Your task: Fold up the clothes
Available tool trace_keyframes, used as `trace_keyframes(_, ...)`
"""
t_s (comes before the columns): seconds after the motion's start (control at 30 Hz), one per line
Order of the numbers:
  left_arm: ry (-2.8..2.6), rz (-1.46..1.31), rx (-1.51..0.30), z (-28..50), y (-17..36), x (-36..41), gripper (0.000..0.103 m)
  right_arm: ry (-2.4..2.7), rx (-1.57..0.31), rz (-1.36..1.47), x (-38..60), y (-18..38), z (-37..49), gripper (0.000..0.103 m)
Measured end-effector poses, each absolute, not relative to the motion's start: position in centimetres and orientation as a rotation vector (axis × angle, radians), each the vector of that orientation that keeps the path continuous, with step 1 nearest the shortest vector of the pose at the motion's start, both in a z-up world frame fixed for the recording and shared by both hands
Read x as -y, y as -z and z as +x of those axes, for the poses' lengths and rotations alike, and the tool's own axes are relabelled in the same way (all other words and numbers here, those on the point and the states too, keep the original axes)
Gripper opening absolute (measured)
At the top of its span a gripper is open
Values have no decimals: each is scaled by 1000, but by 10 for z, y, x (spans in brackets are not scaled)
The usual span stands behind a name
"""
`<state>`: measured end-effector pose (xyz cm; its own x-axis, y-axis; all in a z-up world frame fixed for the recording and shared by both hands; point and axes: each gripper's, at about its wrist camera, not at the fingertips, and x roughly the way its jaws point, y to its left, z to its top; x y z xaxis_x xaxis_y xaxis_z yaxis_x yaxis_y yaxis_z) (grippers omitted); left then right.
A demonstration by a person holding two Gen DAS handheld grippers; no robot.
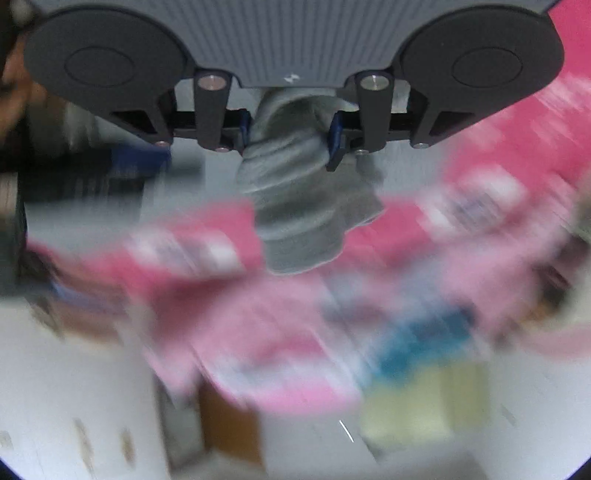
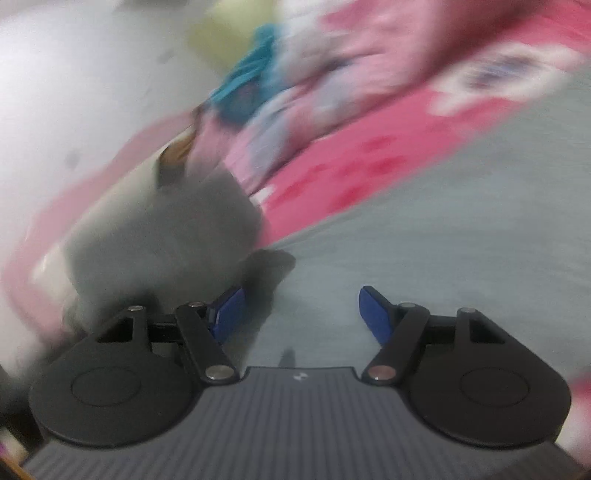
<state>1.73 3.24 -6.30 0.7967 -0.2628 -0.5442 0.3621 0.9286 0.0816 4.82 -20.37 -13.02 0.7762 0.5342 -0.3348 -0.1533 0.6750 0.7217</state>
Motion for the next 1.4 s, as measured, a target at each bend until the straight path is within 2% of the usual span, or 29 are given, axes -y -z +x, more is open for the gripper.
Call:
trace_keyframes(0.03, 353, 196, -604, 19, 77, -25, 44, -434, -557, 797, 217, 134, 43, 68)
trace_keyframes(0.1, 323, 269, -558, 7, 88, -14, 46, -461, -548, 853, 228, 133, 35, 70)
trace_keyframes(0.17, 336, 265, -548, 3, 83, -16, 56, -470, -571, 830, 226, 129, 35, 72)
trace_keyframes(0.3, 365, 171, -548, -5, 71, -34, 57, -460, -583, 774, 218, 115, 40, 72)
trace_keyframes(0.57, 405, -56, -468, -22, 47, -83, 61, -598, -498, 611, 180, 52, 80, 72)
trace_keyframes(0.7, 358, -186, -472, -12, 41, -108, 62, -644, -604, 602, 153, 56, 123, 73)
trace_keyframes(0.87, 264, -115, -509, 13, 47, -108, 60, -595, -693, 593, 138, 79, 150, 74)
trace_keyframes(1.1, 197, -24, -550, 41, 59, -92, 60, -663, -689, 665, 147, 80, 124, 68)
trace_keyframes(1.4, 239, 41, -569, 67, 51, -65, 63, -675, -596, 488, 151, 68, 62, 69)
